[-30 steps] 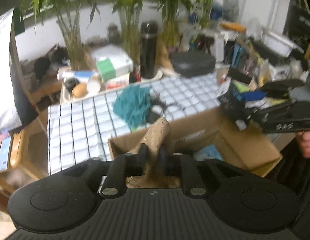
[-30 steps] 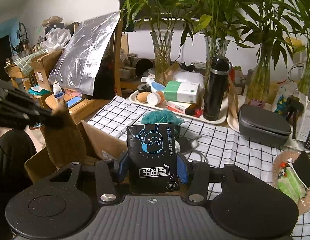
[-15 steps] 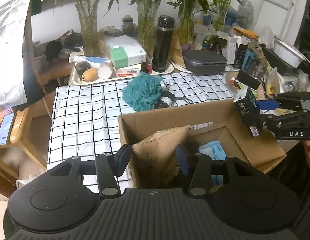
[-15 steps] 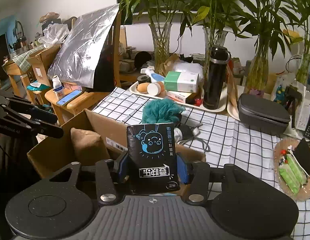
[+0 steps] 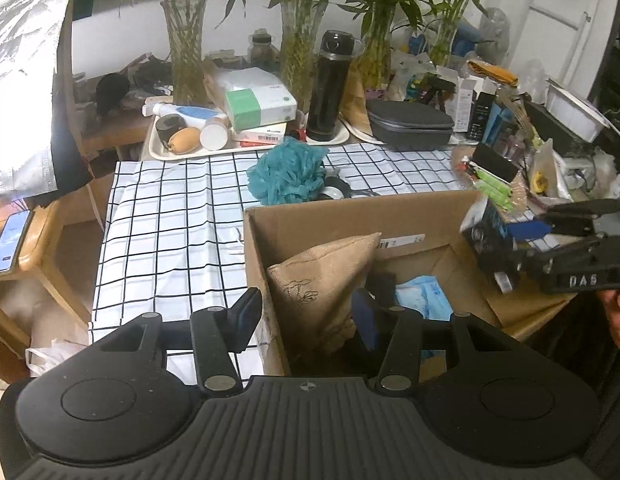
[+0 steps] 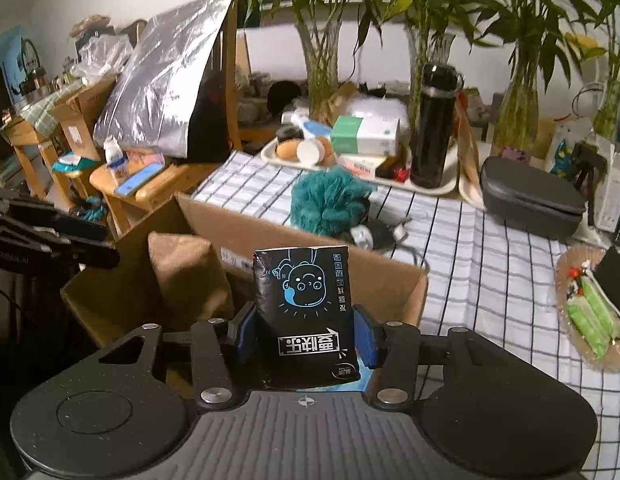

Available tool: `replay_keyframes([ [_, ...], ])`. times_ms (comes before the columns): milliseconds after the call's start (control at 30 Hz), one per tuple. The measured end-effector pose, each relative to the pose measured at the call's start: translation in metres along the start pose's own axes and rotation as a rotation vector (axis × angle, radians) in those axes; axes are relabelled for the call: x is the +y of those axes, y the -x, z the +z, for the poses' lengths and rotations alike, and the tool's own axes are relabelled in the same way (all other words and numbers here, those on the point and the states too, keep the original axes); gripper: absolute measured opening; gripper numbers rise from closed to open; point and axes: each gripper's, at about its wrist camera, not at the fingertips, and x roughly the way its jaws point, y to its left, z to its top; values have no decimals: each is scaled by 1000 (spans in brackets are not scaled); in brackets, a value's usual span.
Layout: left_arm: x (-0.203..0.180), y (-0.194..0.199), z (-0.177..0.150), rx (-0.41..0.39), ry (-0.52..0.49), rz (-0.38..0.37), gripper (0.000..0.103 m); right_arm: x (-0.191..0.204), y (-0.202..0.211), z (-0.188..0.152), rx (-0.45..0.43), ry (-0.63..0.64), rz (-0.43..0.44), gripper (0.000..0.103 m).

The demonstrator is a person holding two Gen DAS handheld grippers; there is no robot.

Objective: Organize soft objects
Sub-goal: 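Lower the burlap pouch into the box with the left tool while the right tool carries the black pack, then lower the black printed pack into the box and open the right tool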

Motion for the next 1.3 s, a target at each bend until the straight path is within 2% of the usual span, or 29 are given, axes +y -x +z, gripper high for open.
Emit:
replay_keyframes([
  [33, 0, 0, -1, -1, 1, 2, 49, 1, -3, -1, 16, 3, 5, 56],
  [100, 2, 1, -2, 0, 10, 2, 49, 7, -7, -4, 38, 28, -3, 82],
  [167, 5, 1, -3, 3, 18, 1, 49, 12, -6, -5, 29, 55, -14, 97],
  [200, 5, 1, -4, 5, 21, 1, 49, 13, -4, -5, 20, 61, -13, 99],
  [400, 8, 2, -9, -2, 23, 9, 51, 8, -5, -5, 16, 40, -44, 103],
  [433, 8, 1, -9, 0, 22, 7, 55, 7, -6, -4, 17, 37, -48, 103],
  [467, 9, 1, -9, 1, 23, 4, 67, 6, -6, -4, 17, 33, -52, 103],
  [500, 9, 1, -10, -4, 25, 3, 72, 5, -6, -4, 17, 31, -58, 103],
  [700, 8, -1, -14, 3, 22, -21, 73, 3, -11, -6, 44, 23, -104, 103],
  [1300, 14, -5, -12, -28, 35, -55, 73, -4, -17, -7, 59, 0, -134, 103],
])
